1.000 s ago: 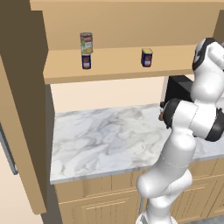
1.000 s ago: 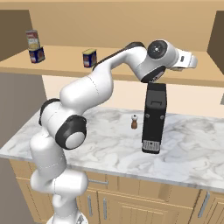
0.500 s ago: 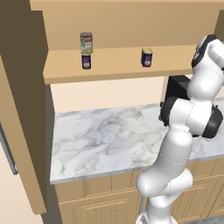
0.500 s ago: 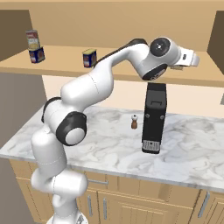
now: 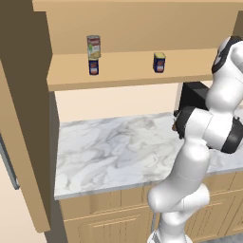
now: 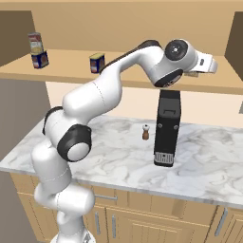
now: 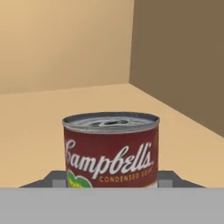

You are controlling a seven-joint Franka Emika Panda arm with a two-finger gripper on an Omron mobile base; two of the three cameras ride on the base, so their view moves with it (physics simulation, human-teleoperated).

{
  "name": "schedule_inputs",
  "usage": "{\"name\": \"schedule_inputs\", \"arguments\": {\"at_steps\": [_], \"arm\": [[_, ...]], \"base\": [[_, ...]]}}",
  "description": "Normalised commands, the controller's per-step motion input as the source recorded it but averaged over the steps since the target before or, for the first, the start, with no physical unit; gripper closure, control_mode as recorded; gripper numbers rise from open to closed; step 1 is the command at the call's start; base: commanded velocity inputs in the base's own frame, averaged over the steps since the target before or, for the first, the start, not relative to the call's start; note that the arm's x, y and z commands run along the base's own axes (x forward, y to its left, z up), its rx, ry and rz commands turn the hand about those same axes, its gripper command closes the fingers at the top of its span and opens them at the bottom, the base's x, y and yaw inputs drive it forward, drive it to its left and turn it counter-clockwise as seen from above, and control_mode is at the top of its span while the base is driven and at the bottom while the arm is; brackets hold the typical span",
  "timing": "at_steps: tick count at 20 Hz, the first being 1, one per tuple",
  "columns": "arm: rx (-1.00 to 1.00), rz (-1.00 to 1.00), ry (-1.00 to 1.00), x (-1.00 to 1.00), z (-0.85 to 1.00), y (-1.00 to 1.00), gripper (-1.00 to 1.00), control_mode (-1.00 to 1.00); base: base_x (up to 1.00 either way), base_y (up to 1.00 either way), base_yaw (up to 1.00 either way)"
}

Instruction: Stack two cans on top of the other two cans in the cabinet.

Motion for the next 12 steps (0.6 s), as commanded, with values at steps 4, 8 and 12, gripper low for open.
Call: {"name": "schedule_inputs", "arguments": {"at_steps": [4,8,12], "arm": [[0.00,0.03,-0.05,-0.38,0.01,0.42,1.00,-1.00],[0.00,0.05,-0.13,-0.33,0.01,0.56,1.00,-1.00],[0.00,0.07,-0.18,-0.28,0.03,0.55,1.00,-1.00]], "base": [[0.00,0.00,0.00],[0.00,0.00,0.00],[0.00,0.00,0.00]]}}
